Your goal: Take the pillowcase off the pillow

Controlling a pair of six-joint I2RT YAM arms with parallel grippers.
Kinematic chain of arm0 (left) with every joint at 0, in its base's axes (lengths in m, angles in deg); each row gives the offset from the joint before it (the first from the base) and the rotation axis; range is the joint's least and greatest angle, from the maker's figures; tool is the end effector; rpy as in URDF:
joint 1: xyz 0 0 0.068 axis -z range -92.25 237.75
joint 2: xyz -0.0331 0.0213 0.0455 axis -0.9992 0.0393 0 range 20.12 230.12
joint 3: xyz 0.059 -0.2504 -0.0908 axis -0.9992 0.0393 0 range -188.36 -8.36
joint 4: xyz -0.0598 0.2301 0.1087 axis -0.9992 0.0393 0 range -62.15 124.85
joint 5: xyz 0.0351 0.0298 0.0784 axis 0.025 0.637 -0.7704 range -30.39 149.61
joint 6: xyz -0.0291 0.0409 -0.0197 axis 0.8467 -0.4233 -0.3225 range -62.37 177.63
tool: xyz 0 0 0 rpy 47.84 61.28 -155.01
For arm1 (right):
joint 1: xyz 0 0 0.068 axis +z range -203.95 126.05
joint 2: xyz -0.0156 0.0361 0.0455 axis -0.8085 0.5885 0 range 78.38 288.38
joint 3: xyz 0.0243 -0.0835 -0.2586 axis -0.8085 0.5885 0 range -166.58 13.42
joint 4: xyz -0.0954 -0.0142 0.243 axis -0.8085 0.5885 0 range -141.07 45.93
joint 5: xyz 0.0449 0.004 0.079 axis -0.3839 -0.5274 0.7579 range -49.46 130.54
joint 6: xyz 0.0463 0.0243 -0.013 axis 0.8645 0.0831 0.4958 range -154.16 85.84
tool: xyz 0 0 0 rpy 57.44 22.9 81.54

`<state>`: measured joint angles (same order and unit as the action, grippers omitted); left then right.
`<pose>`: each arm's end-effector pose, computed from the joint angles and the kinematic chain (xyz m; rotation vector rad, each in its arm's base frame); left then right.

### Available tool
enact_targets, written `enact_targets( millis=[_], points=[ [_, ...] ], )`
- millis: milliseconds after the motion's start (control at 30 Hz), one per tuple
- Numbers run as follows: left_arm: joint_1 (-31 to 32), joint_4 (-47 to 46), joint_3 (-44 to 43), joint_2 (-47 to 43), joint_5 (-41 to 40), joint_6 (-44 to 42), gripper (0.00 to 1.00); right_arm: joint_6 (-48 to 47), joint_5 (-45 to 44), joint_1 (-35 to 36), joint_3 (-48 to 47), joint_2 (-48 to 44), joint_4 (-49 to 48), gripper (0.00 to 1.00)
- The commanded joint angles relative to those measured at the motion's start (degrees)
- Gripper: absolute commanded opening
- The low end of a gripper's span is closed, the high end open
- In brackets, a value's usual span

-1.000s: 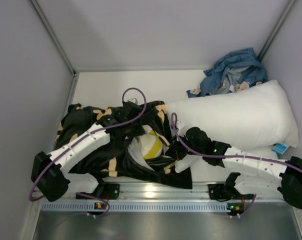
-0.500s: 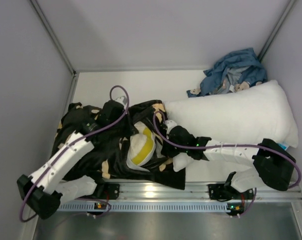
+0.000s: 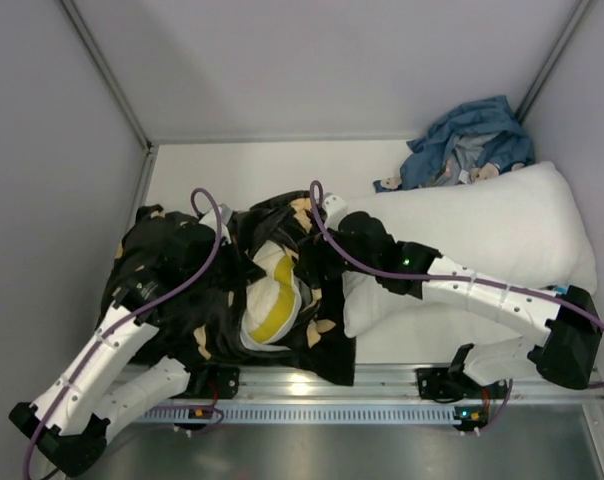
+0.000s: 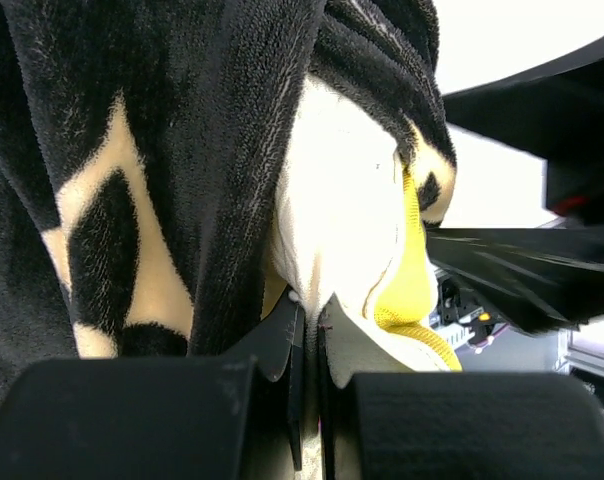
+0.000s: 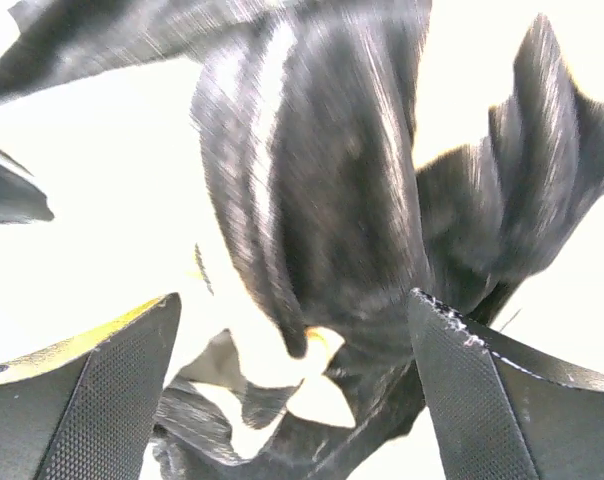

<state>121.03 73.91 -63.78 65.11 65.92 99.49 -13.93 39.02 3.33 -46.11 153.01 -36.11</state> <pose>0.1251 -0.0868 0.3399 -0.1082 2.3196 -0.8281 0.1615 0.2494 0.3073 -0.6815 2.0864 0.7693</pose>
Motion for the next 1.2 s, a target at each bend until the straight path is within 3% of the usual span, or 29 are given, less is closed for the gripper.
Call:
enact_targets(
  millis=[0,300,400,567,733,867,933,1167],
  points=[
    [-0.4,-3.1,-0.1,-0.2,0.7,0.3,0.0,-2.4,0.9,1.3,-4.2,-0.9,2.3,0.88],
    [-0.4,-3.0,-0.1,-1.9,1.9,0.3,0.0,-2.0,-0.8,1.7,-10.2,6.1,3.6,0.86],
    [-0.4,-3.0,0.9,-3.1,2.4,0.8,0.0,-1.6,-4.9,1.7,-12.1,8.7,3.8,0.79],
    [-0.4,-2.3,0.8,-6.3,4.2,1.3,0.0,0.2,-22.0,0.9,-14.4,11.8,5.2,0.53],
    [-0.4,-0.4,0.8,-7.6,9.1,1.5,0.0,3.4,-23.4,-4.6,-15.3,15.1,4.9,0.23],
    [-0.4,-0.1,2.4,-9.0,12.7,1.7,0.0,0.3,-22.3,-6.8,-19.0,18.1,2.5,0.06],
    [-0.3,0.0,3.0,-9.5,14.3,1.7,0.0,-1.8,-23.0,-7.6,-20.7,19.7,1.7,0.0],
    [-0.4,1.9,2.5,-11.6,16.3,1.7,0.0,-2.6,-19.4,-13.1,-26.9,23.2,-1.6,0.0]
  ],
)
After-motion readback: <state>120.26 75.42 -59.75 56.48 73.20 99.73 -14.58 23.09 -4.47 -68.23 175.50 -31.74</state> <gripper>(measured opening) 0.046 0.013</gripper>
